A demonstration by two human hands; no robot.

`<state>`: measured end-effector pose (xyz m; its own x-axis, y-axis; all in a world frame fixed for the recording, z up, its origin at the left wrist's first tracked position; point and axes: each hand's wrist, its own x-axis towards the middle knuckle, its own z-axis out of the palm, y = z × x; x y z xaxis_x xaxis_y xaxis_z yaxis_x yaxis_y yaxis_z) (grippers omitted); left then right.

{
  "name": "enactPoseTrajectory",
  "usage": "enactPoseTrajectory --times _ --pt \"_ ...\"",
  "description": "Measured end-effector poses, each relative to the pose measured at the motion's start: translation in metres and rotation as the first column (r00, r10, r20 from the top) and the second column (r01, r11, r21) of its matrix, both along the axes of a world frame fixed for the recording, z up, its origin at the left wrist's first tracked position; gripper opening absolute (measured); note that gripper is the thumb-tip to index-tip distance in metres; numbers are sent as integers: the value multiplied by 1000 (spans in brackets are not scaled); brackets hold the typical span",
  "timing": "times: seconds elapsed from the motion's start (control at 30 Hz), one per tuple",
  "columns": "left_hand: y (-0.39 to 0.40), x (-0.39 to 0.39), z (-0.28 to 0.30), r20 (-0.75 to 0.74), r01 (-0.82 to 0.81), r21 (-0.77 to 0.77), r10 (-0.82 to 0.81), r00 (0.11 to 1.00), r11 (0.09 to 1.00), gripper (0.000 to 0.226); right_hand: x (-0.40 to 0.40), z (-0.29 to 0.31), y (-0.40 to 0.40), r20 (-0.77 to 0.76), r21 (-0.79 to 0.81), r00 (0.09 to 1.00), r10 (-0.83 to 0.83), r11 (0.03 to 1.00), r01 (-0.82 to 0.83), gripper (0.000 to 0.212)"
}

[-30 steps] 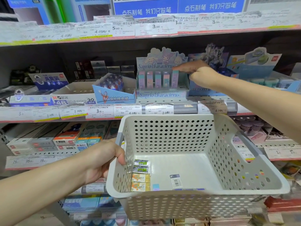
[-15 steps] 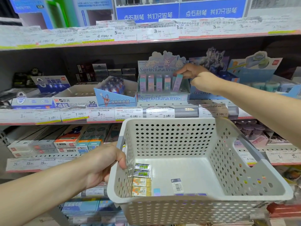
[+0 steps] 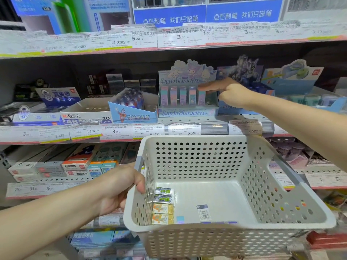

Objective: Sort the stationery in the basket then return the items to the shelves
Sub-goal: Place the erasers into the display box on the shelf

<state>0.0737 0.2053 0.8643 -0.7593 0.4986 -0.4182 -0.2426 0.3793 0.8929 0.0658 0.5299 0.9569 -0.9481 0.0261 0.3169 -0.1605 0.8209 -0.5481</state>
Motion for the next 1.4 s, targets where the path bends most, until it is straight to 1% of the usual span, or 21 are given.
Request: enactPoseTrajectory --times 0.13,0.17,0.27,0.3,0.33,0.4,0.47,0.53,0.6,0.63,0.67,0.7,0.77,0.83,0.93,1.0,1.1,1.17,1.2,1.3,1.4 --pt "1 1 0 -3 -9 -9 9 1000 1000 54 4 1 -4 59 91 998 -37 995 32 73" --pt "1 1 -1 -3 -9 -11 9 1000 1000 53 5 -3 -7 13 133 998 -62 989 60 71" --pt "2 1 -2 -4 0 -18 0 1000 1000 52 16 -21 -23 -309 184 948 -78 973 140 51" --pt "3 1 -1 -4 -3 -20 3 1000 1000 51 22 -30 -33 -386 173 922 -36 979 111 39" --pt "3 1 0 -4 -5 -21 5 1000 1000 50 30 -39 -44 -398 168 917 24 985 47 29" --pt "3 2 1 -1 -8 -27 8 1000 1000 49 45 -57 -68 -209 175 968 137 979 -101 22" --pt "3 2 0 -3 -10 -31 10 1000 999 44 54 -76 -92 140 231 970 199 946 -227 23" --pt "4 2 0 -4 -13 -30 13 1000 999 36 57 -102 -110 474 296 859 191 885 -360 28" --pt "5 3 -1 -4 -10 -26 10 1000 1000 31 55 -132 -120 735 290 667 123 832 -473 37" --pt "5 3 -1 -3 -12 -28 12 1000 1000 29 56 -144 -126 809 300 582 81 795 -527 36" --pt "5 3 -1 0 -15 -29 15 1000 999 28 54 -156 -130 853 318 520 35 756 -572 24" --pt "5 3 -2 6 -21 -26 21 1000 999 30 55 -162 -134 869 344 494 7 709 -615 6" --pt "4 2 -4 18 -33 -31 34 999 999 32 56 -172 -142 868 361 497 5 681 -637 22" --pt "2 0 -7 29 -36 -38 37 999 999 39 58 -176 -143 861 368 508 34 648 -667 28" --pt "2 -1 -10 44 -33 -38 34 998 999 54 58 -177 -140 791 419 605 93 638 -646 13" --pt "1 -2 -12 44 -24 -38 26 999 999 62 58 -177 -139 790 392 601 125 651 -650 19" --pt "1 -2 -11 47 -15 -30 17 999 999 56 58 -174 -139 814 221 567 124 838 -500 24" --pt "1 -1 -10 48 -15 -30 17 999 999 54 57 -170 -137 788 101 594 159 920 -379 12" --pt "1 -1 -10 45 -17 -34 18 999 999 54 57 -168 -137 780 41 600 178 942 -332 8" --pt "2 -1 -8 27 -19 -46 20 999 999 58 58 -167 -137 795 -142 564 223 973 -184 18" --pt "2 -2 -7 24 -35 -23 36 999 999 58 58 -157 -135 780 -194 578 240 971 -142 26"
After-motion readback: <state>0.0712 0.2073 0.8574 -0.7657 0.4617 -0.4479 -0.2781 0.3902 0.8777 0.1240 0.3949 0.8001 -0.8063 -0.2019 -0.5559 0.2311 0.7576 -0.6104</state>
